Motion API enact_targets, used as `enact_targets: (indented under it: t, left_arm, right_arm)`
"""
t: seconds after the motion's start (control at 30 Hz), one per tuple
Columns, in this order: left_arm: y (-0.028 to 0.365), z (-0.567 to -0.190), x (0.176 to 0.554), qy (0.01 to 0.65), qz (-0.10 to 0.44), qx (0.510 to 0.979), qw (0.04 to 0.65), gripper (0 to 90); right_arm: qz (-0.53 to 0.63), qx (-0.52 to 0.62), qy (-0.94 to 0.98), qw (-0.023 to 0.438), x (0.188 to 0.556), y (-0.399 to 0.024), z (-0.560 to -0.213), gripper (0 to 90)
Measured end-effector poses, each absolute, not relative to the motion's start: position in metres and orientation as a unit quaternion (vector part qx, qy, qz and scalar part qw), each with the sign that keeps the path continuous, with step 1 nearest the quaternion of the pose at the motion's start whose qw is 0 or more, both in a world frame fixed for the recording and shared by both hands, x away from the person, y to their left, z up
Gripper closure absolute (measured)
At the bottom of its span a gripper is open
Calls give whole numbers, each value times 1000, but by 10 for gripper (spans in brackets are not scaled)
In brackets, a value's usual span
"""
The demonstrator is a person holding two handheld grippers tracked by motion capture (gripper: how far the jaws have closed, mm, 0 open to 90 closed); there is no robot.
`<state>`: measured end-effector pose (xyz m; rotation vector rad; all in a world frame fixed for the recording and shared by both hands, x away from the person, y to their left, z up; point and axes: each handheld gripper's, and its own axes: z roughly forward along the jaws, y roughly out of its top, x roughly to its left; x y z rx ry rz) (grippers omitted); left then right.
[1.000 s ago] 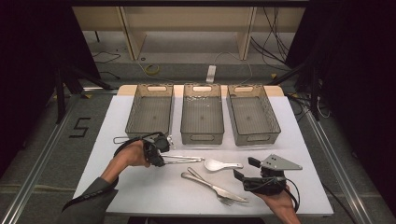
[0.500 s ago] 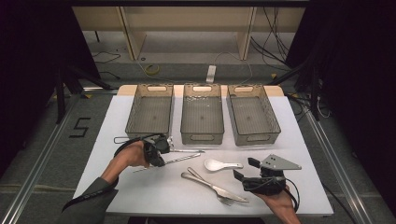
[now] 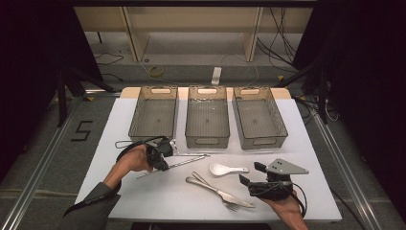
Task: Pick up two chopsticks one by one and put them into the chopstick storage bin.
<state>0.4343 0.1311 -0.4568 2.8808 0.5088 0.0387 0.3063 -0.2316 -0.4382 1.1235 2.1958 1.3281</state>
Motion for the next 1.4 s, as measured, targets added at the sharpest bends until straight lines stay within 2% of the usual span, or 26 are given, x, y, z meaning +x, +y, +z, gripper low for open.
enact_targets:
  t: [0.37,0.7,0.97,1.4]
  left_arm:
    - [134,-428,425,170,8,974,152,857]
    - [143,-392,425,204,26,950,236,857]
    - [159,-377,447,265,52,918,289,857]
    - [182,-356,491,349,106,878,310,857]
  right_arm:
    - [464,399,773,167,306,-232,-439,278]
    - [464,403,771,165,307,-233,-440,278]
    - [465,408,768,165,308,-234,-440,278]
    - [470,409,766,160,309,-235,-441,279]
